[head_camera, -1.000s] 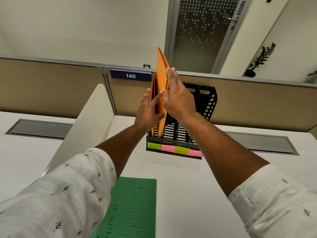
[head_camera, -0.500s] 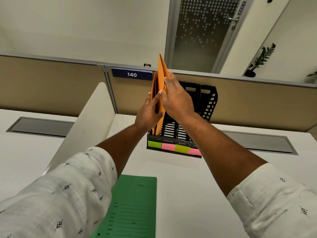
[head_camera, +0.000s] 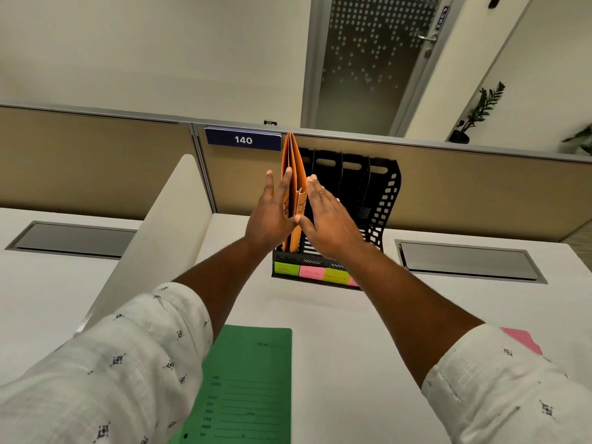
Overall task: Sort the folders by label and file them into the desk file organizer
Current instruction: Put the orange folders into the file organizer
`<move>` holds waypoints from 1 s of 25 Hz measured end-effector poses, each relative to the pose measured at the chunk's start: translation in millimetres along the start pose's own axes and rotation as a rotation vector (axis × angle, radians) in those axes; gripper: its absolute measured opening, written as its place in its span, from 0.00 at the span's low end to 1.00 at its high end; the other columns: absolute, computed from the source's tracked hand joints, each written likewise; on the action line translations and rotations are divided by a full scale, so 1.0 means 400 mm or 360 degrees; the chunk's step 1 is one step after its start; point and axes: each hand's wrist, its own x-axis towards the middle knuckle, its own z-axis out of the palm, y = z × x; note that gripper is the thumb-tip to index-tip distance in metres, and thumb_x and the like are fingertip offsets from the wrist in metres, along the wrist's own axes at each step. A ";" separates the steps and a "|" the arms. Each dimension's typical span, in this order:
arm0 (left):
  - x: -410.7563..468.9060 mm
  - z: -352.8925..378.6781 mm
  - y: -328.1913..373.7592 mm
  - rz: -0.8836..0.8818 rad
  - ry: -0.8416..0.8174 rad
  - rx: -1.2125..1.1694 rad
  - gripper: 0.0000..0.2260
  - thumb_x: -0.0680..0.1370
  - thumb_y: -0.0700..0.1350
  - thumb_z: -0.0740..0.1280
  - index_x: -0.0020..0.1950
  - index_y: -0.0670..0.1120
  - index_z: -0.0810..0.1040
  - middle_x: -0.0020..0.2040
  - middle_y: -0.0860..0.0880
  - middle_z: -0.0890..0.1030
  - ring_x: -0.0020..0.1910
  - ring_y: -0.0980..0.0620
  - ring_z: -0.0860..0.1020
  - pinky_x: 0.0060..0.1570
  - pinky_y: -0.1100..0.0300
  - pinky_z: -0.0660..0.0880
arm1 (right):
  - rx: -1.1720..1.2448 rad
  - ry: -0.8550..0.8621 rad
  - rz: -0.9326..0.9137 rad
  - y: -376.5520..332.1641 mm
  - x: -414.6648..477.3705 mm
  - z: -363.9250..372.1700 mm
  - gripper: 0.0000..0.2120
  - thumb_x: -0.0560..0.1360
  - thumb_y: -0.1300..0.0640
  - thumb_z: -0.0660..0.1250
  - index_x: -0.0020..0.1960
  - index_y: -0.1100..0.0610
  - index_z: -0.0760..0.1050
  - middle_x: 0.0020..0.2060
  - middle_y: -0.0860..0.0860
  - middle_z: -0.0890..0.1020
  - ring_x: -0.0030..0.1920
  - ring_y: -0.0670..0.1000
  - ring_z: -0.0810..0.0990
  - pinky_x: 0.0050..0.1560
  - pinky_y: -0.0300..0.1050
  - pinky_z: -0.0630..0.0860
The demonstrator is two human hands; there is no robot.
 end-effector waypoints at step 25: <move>-0.691 0.295 0.070 0.0000 -0.0337 0.0197 0.44 0.77 0.59 0.68 0.83 0.56 0.43 0.82 0.50 0.36 0.83 0.47 0.42 0.78 0.41 0.49 | -0.0039 -0.0178 0.0521 0.181 -0.866 0.187 0.34 0.83 0.41 0.52 0.82 0.52 0.42 0.81 0.48 0.40 0.81 0.48 0.43 0.80 0.52 0.45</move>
